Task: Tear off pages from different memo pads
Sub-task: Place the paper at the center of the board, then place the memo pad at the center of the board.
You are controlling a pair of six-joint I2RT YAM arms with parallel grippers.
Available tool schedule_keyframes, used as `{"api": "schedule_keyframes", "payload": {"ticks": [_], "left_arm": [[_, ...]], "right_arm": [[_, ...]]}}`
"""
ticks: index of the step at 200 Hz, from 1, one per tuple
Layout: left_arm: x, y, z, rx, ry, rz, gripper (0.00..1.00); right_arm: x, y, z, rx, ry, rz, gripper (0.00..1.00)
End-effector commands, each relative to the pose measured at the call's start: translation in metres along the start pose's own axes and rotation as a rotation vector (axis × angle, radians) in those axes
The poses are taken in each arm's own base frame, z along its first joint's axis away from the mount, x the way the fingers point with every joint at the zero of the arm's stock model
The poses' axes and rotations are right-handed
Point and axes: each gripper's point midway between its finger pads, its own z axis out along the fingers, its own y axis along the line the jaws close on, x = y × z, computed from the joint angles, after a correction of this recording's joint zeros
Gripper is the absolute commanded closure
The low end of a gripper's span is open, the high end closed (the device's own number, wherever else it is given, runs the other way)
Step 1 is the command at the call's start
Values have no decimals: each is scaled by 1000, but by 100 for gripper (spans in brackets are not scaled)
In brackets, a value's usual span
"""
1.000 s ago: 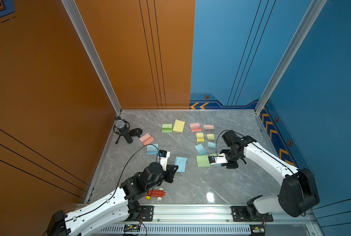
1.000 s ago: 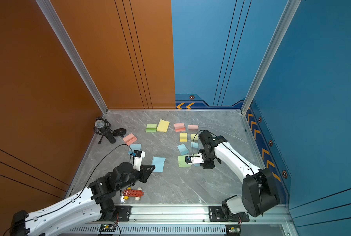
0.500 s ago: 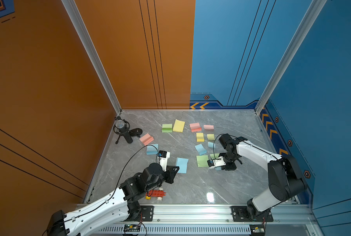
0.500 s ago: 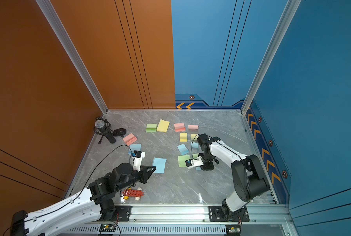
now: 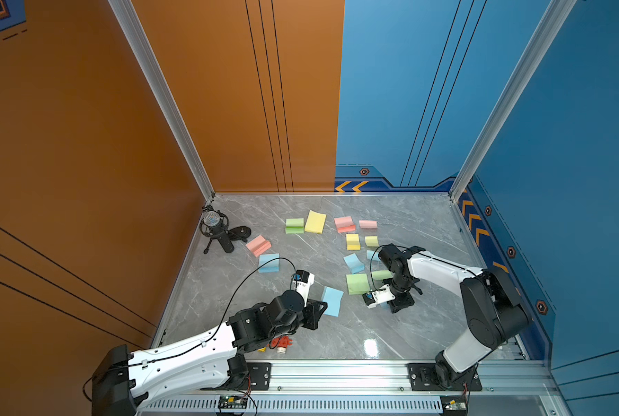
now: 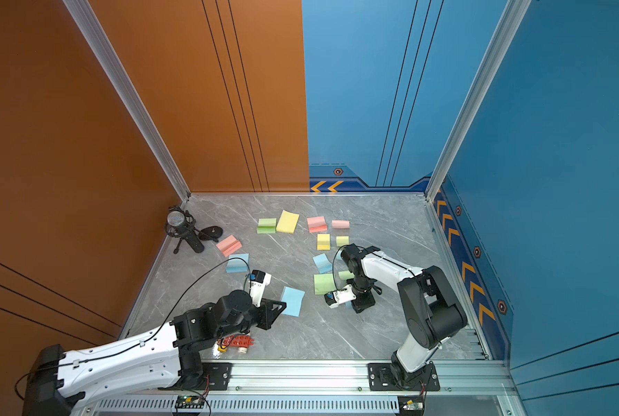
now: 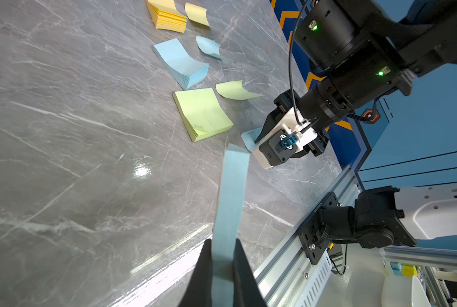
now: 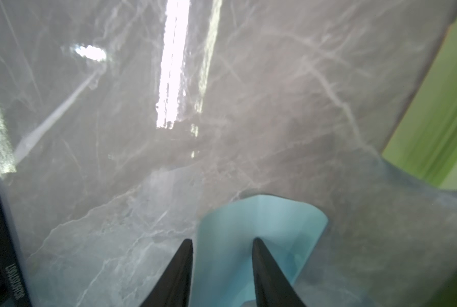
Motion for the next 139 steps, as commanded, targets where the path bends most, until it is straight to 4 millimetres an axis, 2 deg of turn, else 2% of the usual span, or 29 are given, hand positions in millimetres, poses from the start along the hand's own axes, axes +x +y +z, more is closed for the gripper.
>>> {"api": "schedule_keyframes", "payload": {"ticks": [1, 20, 35, 49, 54, 57, 81, 98, 116, 139], "left_arm": [[-7, -9, 6, -11, -35, -43, 100], [3, -16, 20, -3, 1, -61, 100], [13, -24, 33, 11, 37, -75, 100], [23, -31, 47, 21, 75, -91, 100], [26, -35, 51, 25, 84, -97, 100], [28, -36, 54, 25, 89, -100, 100], [41, -42, 72, 14, 107, -129, 100], [44, -41, 83, 0, 107, -163, 100], [48, -43, 94, -9, 124, -187, 100], [56, -47, 108, -14, 160, -220, 100]], "right_arm": [[-7, 31, -16, -36, -44, 28, 55], [-7, 39, -23, 10, -25, 28, 52], [-8, 16, -45, 197, -40, 108, 47], [-14, -7, -81, 396, -122, 223, 23], [-16, -12, -96, 456, -164, 255, 5], [-18, -14, -105, 488, -189, 269, 1], [-25, -21, -180, 744, -416, 420, 0], [-19, -25, -229, 918, -575, 594, 0], [-5, -24, -259, 1031, -682, 780, 0], [14, -19, -281, 1103, -776, 1011, 0]]}}
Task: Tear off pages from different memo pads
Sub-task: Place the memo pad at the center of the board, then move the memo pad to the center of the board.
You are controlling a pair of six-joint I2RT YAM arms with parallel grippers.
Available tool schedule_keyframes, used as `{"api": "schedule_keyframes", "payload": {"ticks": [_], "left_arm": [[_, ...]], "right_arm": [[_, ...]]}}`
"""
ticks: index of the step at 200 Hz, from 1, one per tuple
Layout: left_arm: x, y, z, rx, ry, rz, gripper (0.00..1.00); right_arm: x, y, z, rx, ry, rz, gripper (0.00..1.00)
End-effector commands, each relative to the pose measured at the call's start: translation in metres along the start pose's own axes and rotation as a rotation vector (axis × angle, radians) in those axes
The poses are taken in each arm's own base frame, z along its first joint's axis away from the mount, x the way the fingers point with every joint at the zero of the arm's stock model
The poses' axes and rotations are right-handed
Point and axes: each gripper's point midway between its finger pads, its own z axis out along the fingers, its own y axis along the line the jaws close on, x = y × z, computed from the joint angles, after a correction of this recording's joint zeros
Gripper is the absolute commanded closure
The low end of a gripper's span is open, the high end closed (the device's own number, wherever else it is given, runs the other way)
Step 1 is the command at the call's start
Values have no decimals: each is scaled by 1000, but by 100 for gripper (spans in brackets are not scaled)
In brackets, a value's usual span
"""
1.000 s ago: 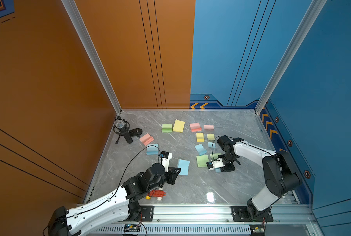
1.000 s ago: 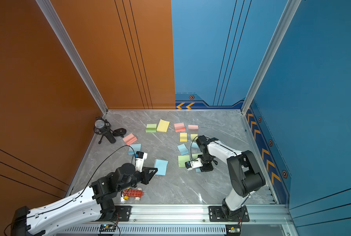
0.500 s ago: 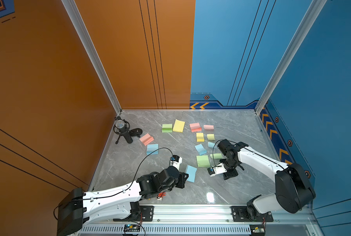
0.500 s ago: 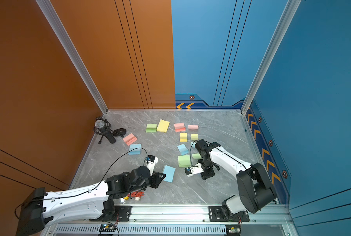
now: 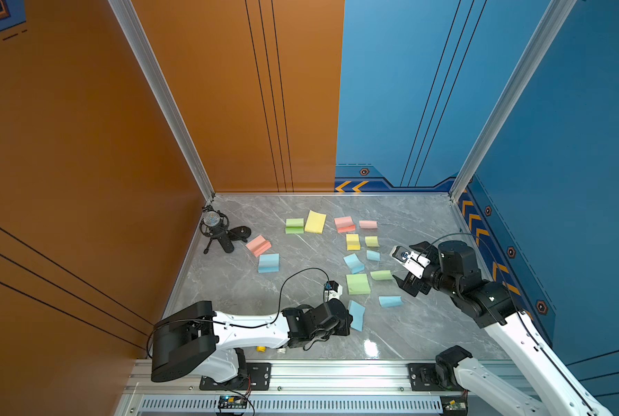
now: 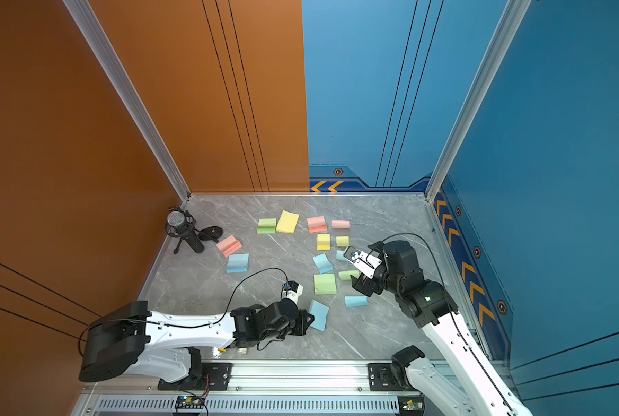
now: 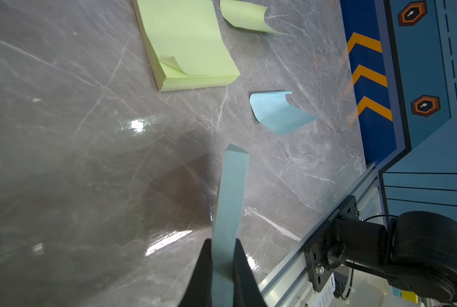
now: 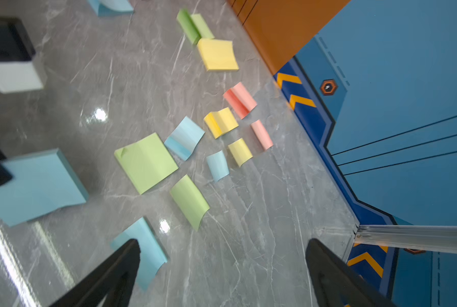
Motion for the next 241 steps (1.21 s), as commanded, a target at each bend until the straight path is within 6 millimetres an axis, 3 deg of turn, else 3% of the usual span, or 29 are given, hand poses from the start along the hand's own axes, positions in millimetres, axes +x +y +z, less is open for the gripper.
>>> {"api": "schedule_keyframes", "payload": {"ticks": [1, 38, 60, 82, 102, 123, 140, 155, 171, 193, 217, 233, 241], "left_arm": [[-2, -25, 9, 62, 5, -64, 100], [0, -27, 24, 73, 29, -124, 100], [10, -20, 36, 45, 72, -164, 100], [15, -15, 46, 31, 111, -168, 71], [4, -8, 38, 21, 61, -143, 63], [-11, 9, 22, -26, -3, -121, 43], [-24, 13, 8, -64, -31, -62, 36], [-46, 10, -11, -122, -63, 33, 30], [-81, 4, -36, -169, -131, 154, 21], [-142, 29, -63, -260, -190, 215, 15], [-201, 67, -70, -379, -243, 237, 15], [-240, 86, -65, -455, -258, 276, 15], [-257, 95, -58, -477, -249, 288, 10]], "right_arm": [[-13, -40, -15, 191, -57, 364, 0], [-19, -53, -38, 255, -139, 641, 0], [-3, -63, -46, 347, -132, 841, 0], [7, -58, -45, 343, -118, 930, 0], [20, -54, -42, 364, -83, 965, 0], [30, -49, -37, 365, -56, 955, 0], [36, -44, -32, 358, -36, 939, 0], [39, -42, -30, 353, -27, 940, 0], [42, -41, -25, 353, -24, 971, 0], [43, -36, -8, 319, -9, 982, 0], [48, -30, 19, 283, 65, 967, 0], [47, -26, 39, 252, 113, 954, 0], [47, -25, 49, 244, 134, 948, 0]]}}
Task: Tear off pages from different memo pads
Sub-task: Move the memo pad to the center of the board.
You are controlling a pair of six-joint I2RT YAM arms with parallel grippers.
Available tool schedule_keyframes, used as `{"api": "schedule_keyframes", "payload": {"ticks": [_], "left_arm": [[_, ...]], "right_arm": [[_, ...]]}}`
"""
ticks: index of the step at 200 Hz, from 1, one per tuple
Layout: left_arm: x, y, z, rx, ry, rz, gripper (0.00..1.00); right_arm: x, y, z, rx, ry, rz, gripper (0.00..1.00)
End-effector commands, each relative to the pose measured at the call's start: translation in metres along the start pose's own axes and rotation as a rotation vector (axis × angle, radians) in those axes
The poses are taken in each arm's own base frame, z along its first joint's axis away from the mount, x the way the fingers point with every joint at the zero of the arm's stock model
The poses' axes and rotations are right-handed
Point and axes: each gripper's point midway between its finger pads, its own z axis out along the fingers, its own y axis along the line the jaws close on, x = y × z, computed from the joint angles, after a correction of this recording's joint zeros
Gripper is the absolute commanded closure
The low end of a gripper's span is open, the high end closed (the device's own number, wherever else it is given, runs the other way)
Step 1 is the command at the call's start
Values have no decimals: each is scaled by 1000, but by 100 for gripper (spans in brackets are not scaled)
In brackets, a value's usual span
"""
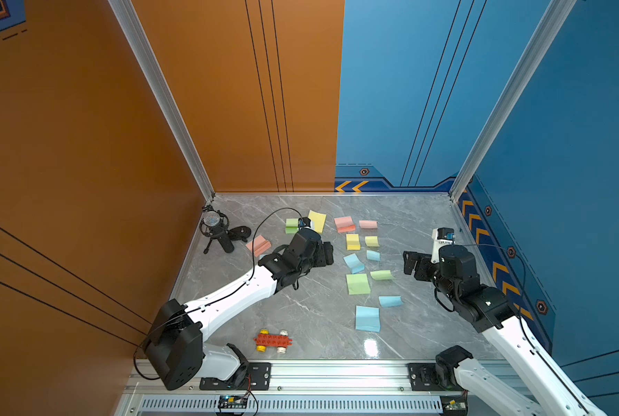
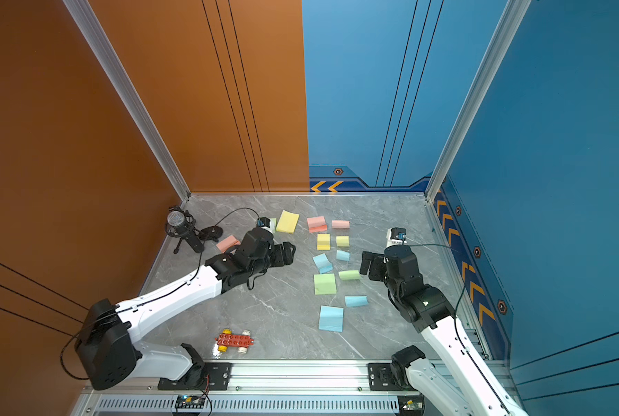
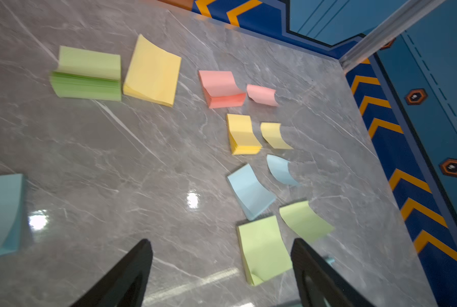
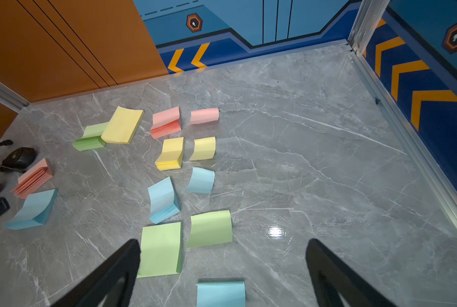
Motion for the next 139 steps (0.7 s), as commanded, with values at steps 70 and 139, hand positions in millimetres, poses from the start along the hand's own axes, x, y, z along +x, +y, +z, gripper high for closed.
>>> {"api": "schedule_keyframes", "payload": {"ticks": [70, 139], "left_arm": [[-84, 36, 173, 41, 136, 309, 15], [-63, 75, 249, -84, 279, 299, 12]], "right_arm": [[21, 54, 70, -41, 175, -145, 0], [52, 96, 74, -123, 278, -267, 0]]}}
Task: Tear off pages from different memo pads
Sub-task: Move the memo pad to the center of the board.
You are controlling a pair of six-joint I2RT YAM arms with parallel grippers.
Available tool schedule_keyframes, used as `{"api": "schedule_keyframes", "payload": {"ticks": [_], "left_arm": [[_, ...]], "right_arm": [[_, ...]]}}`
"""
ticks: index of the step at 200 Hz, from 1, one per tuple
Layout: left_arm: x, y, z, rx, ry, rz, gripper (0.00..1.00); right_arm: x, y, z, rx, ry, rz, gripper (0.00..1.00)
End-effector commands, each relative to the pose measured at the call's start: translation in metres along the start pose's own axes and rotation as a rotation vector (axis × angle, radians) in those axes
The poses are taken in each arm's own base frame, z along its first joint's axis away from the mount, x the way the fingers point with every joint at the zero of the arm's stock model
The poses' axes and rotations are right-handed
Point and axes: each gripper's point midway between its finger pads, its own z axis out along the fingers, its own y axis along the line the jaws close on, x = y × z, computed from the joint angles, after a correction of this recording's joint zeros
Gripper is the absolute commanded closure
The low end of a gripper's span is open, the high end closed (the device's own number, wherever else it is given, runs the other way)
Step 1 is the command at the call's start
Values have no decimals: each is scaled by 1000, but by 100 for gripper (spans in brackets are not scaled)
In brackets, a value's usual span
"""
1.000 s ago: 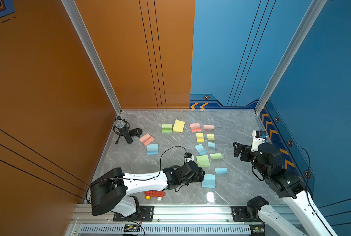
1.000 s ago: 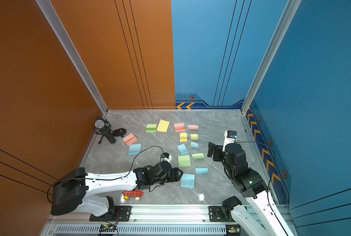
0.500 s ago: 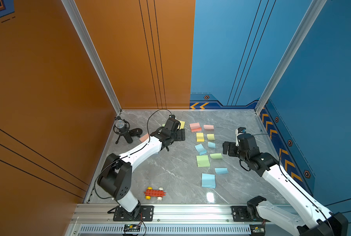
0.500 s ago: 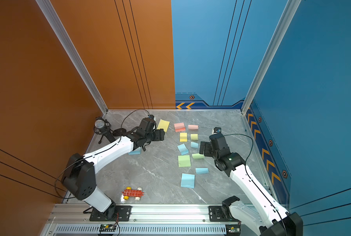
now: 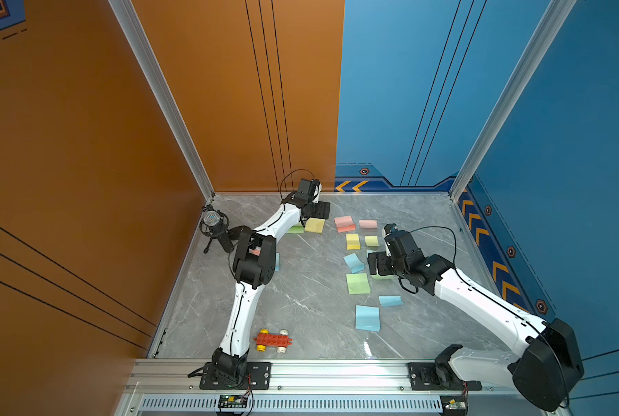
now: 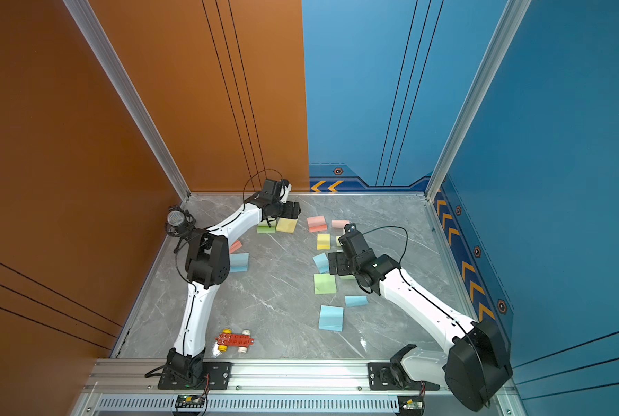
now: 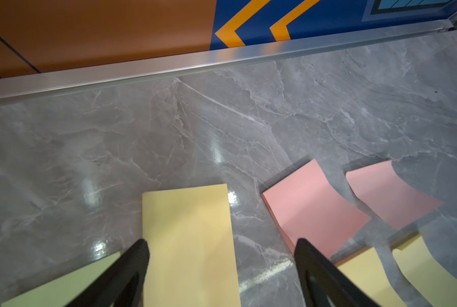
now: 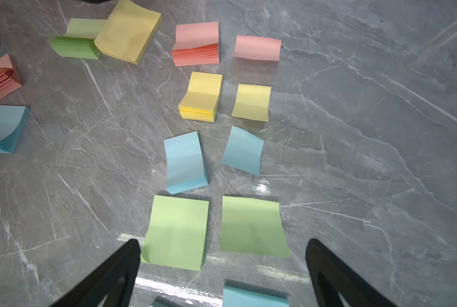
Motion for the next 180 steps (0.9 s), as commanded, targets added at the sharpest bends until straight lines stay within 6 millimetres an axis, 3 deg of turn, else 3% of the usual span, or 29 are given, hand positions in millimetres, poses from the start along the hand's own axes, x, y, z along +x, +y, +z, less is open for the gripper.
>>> {"api": "schedule_keyframes", "payload": {"ticks": [1, 43, 57, 63, 90, 115, 171, 180], "left_arm": [[42, 10, 15, -77, 148, 49, 12], [67, 29, 21, -188, 223, 44, 13], [84, 35, 18, -215, 276, 6, 13], [93, 37, 17, -227, 300, -9, 18], [133, 60, 3, -341, 394, -86, 25], [157, 77, -15, -401, 436, -166, 26], [222, 64, -49, -422, 535, -188, 27], [229, 58, -56, -408, 536, -185, 32]], "right_arm": [[-6, 16, -2, -36, 7, -48, 0], [-2, 29, -10, -59, 15, -90, 0], [0, 31, -14, -58, 7, -99, 0], [0, 32, -16, -60, 3, -100, 0], [0, 32, -23, -63, -13, -90, 0], [5, 41, -32, -85, -23, -105, 0], [15, 37, -49, -89, -57, -85, 0], [18, 36, -50, -87, -57, -88, 0]]}}
